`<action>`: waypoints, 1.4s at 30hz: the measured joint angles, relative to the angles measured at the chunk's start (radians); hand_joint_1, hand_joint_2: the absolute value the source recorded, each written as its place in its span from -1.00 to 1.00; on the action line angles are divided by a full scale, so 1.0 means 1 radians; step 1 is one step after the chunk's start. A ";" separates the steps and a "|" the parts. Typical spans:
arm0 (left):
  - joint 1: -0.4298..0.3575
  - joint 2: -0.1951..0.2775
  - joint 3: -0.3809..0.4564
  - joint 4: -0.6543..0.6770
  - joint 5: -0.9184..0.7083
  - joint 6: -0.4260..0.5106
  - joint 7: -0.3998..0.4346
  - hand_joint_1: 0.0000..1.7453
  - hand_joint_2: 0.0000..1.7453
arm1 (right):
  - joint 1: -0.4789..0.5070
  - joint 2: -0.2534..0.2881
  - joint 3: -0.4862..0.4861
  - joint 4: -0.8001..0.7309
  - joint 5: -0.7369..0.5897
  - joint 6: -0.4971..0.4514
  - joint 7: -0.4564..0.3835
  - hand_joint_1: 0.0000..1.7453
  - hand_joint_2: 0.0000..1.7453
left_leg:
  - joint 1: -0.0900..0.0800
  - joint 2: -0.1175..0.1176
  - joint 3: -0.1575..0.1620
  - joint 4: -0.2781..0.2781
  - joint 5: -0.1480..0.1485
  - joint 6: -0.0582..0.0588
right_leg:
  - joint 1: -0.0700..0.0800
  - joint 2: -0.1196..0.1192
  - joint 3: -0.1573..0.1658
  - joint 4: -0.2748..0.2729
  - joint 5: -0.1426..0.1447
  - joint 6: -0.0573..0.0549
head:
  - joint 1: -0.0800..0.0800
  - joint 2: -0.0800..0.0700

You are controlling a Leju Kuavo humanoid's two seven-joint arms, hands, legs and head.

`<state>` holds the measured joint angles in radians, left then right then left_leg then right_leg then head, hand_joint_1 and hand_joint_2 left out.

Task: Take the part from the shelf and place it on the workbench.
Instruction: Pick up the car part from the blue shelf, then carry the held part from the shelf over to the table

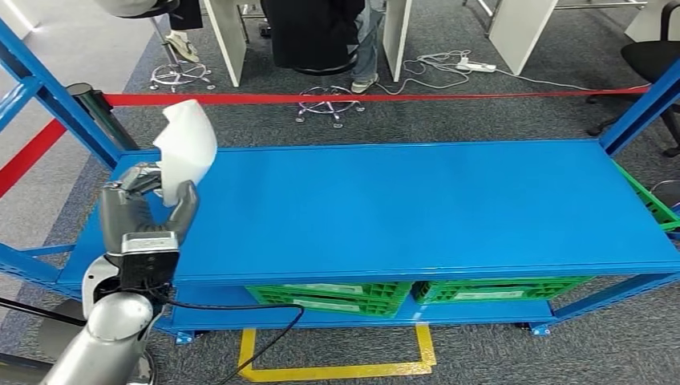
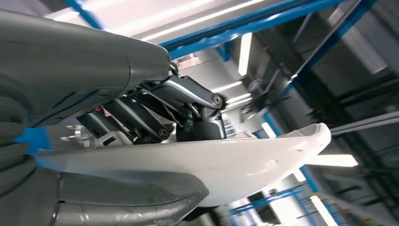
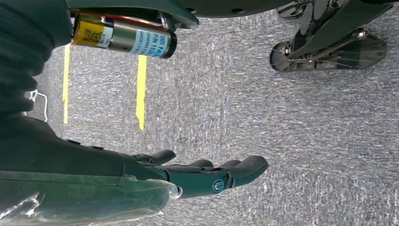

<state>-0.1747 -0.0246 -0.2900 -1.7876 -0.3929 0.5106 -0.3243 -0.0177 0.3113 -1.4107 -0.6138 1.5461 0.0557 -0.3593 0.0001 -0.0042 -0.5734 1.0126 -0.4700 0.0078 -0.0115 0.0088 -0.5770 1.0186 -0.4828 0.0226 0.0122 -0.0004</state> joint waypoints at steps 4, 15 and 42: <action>-0.002 0.001 -0.016 -0.066 0.002 0.066 -0.061 1.00 1.00 | 0.000 0.000 0.000 0.002 0.005 -0.006 -0.001 -1.00 1.00 | 0.000 0.000 0.000 0.000 0.000 0.000 | 0.000 0.000 0.000 0.000 0.000 0.000 | 0.000 0.000; -0.010 0.012 -0.037 -0.174 -0.026 0.115 -0.081 1.00 1.00 | 0.000 0.000 0.001 0.014 0.010 -0.015 -0.001 -1.00 1.00 | 0.000 0.000 0.000 0.000 0.000 0.000 | 0.000 0.000 0.000 0.000 0.000 0.000 | 0.000 0.000; 0.036 0.028 -0.102 -0.171 0.237 -0.035 -0.088 1.00 1.00 | 0.000 0.000 -0.004 0.033 -0.016 0.028 -0.041 -1.00 1.00 | 0.000 0.000 0.000 0.000 -0.001 0.000 | 0.000 0.000 0.000 0.000 0.000 0.000 | 0.000 0.000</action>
<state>-0.1385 0.0036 -0.3921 -1.9585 -0.1555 0.4756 -0.4120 -0.0178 0.3109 -1.4151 -0.5806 1.5300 0.0839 -0.4004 0.0001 -0.0042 -0.5737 1.0126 -0.4706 0.0078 -0.0116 0.0086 -0.5773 1.0186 -0.4833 0.0227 0.0124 -0.0004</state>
